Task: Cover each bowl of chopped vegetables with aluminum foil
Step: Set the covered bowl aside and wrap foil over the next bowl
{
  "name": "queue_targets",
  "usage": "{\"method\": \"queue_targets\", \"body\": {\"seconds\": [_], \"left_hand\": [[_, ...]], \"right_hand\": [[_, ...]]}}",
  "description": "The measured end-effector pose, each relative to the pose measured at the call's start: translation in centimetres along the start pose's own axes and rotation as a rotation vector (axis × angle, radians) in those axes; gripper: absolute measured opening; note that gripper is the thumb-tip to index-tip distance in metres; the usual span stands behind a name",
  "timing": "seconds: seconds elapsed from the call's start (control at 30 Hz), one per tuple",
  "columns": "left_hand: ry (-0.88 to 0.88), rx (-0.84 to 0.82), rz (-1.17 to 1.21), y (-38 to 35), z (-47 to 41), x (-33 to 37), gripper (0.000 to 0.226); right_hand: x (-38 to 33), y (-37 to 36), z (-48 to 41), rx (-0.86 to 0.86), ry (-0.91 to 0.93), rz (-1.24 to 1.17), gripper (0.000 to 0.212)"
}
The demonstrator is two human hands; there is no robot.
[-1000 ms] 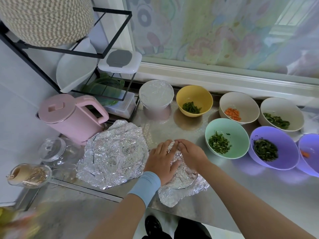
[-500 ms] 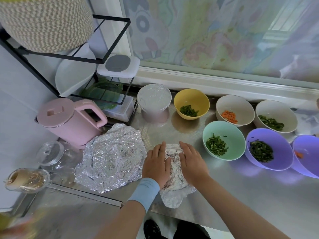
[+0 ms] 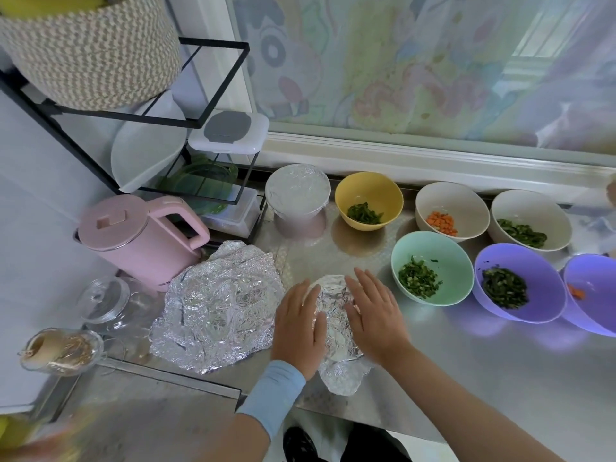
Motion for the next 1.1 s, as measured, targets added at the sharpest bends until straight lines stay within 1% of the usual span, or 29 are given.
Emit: {"method": "queue_targets", "body": {"seconds": [0.07,0.1,0.23,0.37,0.4,0.43,0.47,0.53,0.57,0.63,0.7,0.77,0.83,0.93,1.03,1.1], "left_hand": [[0.080,-0.072,0.043,-1.3,0.8,-0.3,0.060],[0.121,-0.092,0.106,-1.7,0.9,-0.6,0.061],[0.244,-0.107,0.401,-1.6,0.4,-1.1,0.052],[0.370,-0.136,0.595,-1.3,-0.2,-1.1,0.048],[0.394,-0.150,0.609,-1.4,-0.3,-1.3,0.048],[0.383,-0.130,0.552,-1.3,-0.3,-1.6,0.049],[0.333,-0.078,0.422,-0.9,-0.2,-1.7,0.051],[0.143,0.034,0.083,-0.2,-0.1,-1.0,0.055],[0.040,0.049,-0.028,0.0,0.0,-0.4,0.055],[-0.158,-0.014,-0.169,-0.2,0.4,0.8,0.059],[-0.279,-0.151,-0.293,-1.1,0.8,0.7,0.081],[-0.324,-0.262,-0.385,-1.5,0.8,0.0,0.104],[-0.351,-0.319,-0.435,-1.6,0.7,-0.4,0.116],[-0.372,-0.343,-0.482,-1.6,0.6,-0.1,0.123],[-0.356,-0.362,-0.506,-1.7,0.6,-0.1,0.125],[-0.334,-0.364,-0.514,-1.5,0.6,0.3,0.126]], "right_hand": [[-0.2,-0.8,0.6,-0.033,-0.008,-0.024,0.059],[-0.1,-1.0,0.8,-0.040,-0.025,-0.047,0.061],[-0.2,-1.1,1.0,-0.040,-0.043,-0.083,0.068],[-0.7,-1.4,1.0,-0.034,-0.096,-0.037,0.065],[-0.8,-1.4,1.0,-0.031,-0.105,-0.026,0.063],[-0.8,-1.3,1.0,-0.025,-0.110,-0.016,0.062],[-0.8,-1.2,1.1,-0.015,-0.111,-0.007,0.062],[-0.7,-0.9,1.4,0.009,-0.106,0.013,0.062],[-0.5,-0.8,1.6,0.018,-0.097,0.016,0.063],[-0.1,-1.0,1.9,0.011,-0.090,-0.008,0.066],[0.2,-1.3,2.1,-0.002,-0.096,-0.060,0.071],[0.3,-1.5,2.1,-0.002,-0.090,-0.100,0.073],[0.3,-1.6,2.0,0.011,-0.073,-0.100,0.073],[0.4,-1.6,2.1,0.022,-0.064,-0.113,0.073],[0.3,-1.7,2.2,-0.007,-0.064,-0.125,0.074],[0.2,-1.4,2.3,-0.004,-0.086,-0.019,0.072]]}}
Point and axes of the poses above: each hand's wrist, its own z-axis away from the middle knuckle, its own y-axis out of the back of the hand, x = y × z, the point moved 5 cm from there along -z, towards the middle knuckle, and after that the axes turned 6 degrees about y, right-handed, at the moved point
